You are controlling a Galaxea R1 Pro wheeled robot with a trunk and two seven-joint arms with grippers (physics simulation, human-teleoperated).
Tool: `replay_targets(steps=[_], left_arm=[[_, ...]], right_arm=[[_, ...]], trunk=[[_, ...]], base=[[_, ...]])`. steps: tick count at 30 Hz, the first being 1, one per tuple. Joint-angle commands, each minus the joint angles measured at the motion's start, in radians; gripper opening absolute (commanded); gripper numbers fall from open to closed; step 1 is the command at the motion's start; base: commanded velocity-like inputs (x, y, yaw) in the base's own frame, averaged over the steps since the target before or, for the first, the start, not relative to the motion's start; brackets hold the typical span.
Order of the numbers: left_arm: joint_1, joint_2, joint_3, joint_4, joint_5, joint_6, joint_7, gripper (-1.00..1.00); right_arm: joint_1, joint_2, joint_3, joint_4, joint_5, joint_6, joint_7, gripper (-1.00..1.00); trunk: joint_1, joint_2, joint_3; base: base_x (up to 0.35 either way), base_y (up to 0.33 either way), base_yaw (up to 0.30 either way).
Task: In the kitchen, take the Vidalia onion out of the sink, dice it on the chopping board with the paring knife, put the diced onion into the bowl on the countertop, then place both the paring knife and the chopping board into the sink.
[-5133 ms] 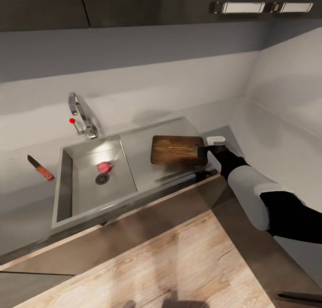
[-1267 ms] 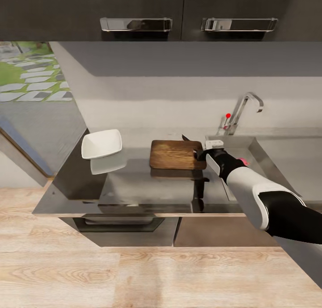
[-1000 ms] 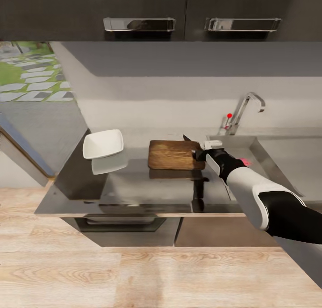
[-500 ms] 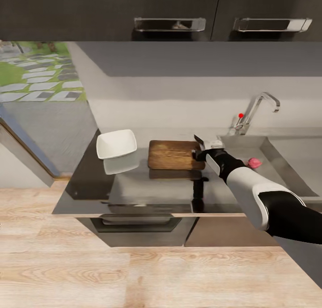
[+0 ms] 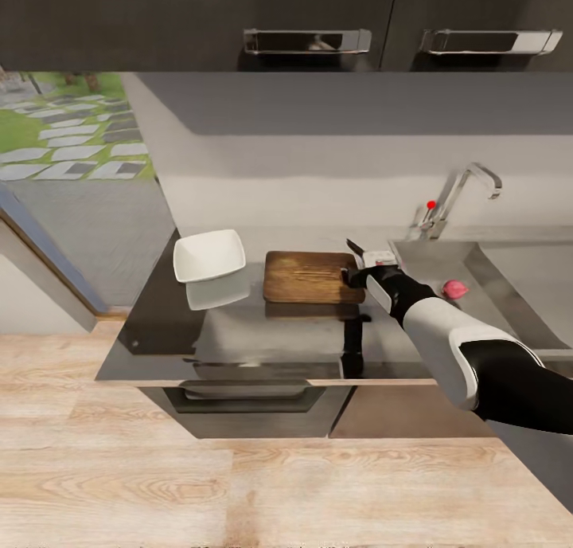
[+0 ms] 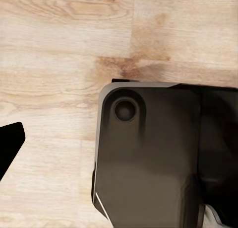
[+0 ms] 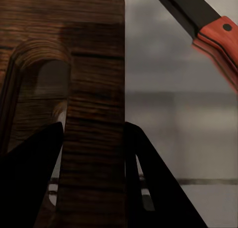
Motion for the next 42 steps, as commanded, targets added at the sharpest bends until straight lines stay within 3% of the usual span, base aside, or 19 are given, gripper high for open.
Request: replay_targets(steps=[1,19,35,36,42], left_arm=[[0.001,0.0,-0.001,-0.002,0.006,-0.001,-0.001,1.0],[0.001,0.0,-0.001,-0.002,0.006,0.0,-0.001,1.0],[0.001,0.0,-0.001,-0.002,0.006,0.001,-0.001,1.0],[0.001,0.0,-0.001,-0.002,0.006,0.001,-0.001,1.0],[0.001,0.0,-0.001,-0.002,0.006,0.001,-0.001,1.0]], right_arm=[[-0.001,0.0,0.005,-0.002,-0.002,0.006,-0.003,-1.0],[-0.001,-0.001,0.005,-0.001,-0.002,0.007,-0.003,-1.0],[-0.001,-0.001,0.005,-0.001,-0.003,0.007,-0.003,-1.0],[-0.001,-0.001,0.005,-0.001,-0.003,0.007,-0.003,1.0],[-0.001,-0.001,0.005,-0.001,-0.004,0.007,-0.003,1.0]], trunk=[[0.001,-0.002,-0.003],[0.001,-0.002,-0.028],[0.001,-0.002,-0.031],[0.001,-0.002,-0.031],[0.001,-0.002,-0.031]], base=[[0.0,0.0,0.0],[0.0,0.0,0.0],[0.0,0.0,0.0],[0.0,0.0,0.0],[0.0,0.0,0.0]])
